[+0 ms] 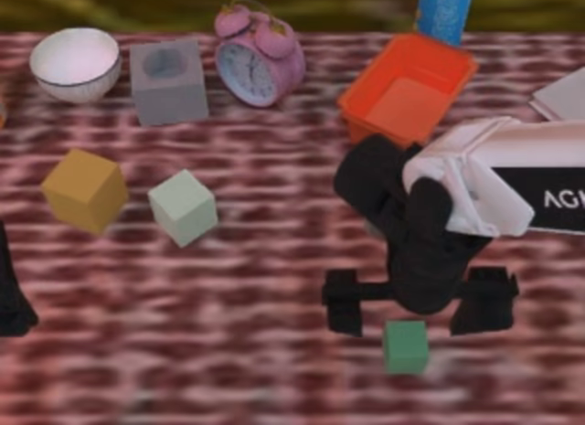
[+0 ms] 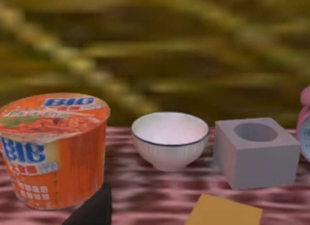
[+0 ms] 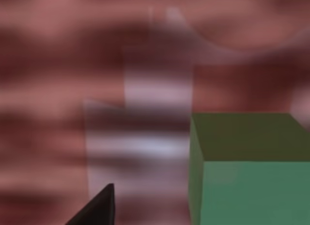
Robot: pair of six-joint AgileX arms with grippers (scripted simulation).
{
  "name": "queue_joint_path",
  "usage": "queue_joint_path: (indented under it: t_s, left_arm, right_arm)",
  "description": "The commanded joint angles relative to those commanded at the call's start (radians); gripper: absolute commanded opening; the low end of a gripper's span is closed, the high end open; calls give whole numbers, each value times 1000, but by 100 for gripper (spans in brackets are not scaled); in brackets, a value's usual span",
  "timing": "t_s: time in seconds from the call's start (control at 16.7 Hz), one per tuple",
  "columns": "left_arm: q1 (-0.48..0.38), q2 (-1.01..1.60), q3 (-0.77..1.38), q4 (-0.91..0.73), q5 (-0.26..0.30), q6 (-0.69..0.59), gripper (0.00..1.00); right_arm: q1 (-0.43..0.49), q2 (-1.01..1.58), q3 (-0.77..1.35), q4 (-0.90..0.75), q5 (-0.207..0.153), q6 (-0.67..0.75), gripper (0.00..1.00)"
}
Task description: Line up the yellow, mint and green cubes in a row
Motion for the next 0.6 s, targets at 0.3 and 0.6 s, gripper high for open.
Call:
queue_joint_path:
  t_s: [0.3, 0.6]
  left_arm:
    - [0, 0, 0, 0, 0, 0, 100]
    - [0, 0, 0, 0, 0, 0, 100]
  right_arm:
    - [6, -80, 91, -178, -1, 0, 100]
    - [1, -84, 95, -185, -1, 0, 100]
